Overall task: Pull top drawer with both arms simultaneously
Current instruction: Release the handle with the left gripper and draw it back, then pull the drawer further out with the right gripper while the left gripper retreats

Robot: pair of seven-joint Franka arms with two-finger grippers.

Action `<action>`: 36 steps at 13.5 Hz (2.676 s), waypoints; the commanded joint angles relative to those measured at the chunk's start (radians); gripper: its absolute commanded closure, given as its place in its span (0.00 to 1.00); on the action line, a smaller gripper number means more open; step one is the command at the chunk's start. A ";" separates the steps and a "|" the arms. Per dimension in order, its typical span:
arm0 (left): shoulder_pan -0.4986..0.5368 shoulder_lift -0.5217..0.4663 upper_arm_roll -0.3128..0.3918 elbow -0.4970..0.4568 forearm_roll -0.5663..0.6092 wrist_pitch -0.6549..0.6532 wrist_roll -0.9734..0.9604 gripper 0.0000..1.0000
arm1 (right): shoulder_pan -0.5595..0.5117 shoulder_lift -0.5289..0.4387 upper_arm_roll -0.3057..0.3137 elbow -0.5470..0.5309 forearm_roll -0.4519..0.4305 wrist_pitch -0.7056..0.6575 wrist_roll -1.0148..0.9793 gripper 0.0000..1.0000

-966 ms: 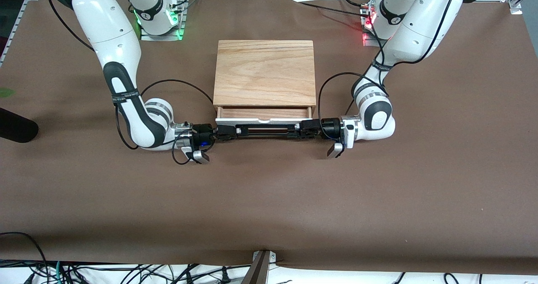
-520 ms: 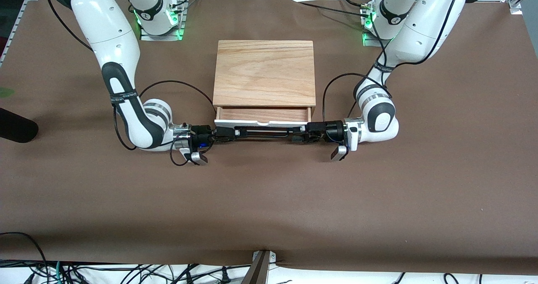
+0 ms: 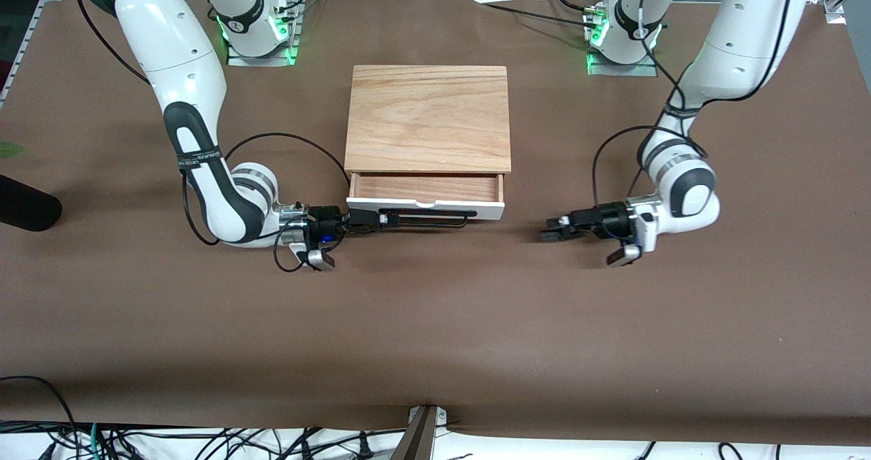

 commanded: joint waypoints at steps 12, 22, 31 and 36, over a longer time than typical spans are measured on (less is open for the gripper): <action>0.035 -0.242 0.108 -0.032 0.372 0.019 -0.322 0.00 | -0.043 0.011 -0.007 0.128 0.044 0.018 0.126 1.00; 0.083 -0.337 0.110 -0.012 0.694 0.027 -0.497 0.00 | -0.043 0.063 -0.007 0.211 0.044 0.025 0.158 1.00; 0.086 -0.498 -0.027 0.135 1.331 0.023 -0.985 0.00 | -0.044 0.076 -0.008 0.236 0.039 0.032 0.171 1.00; 0.086 -0.599 -0.080 0.131 1.580 0.006 -1.010 0.00 | -0.043 0.071 -0.008 0.234 0.035 0.030 0.171 0.63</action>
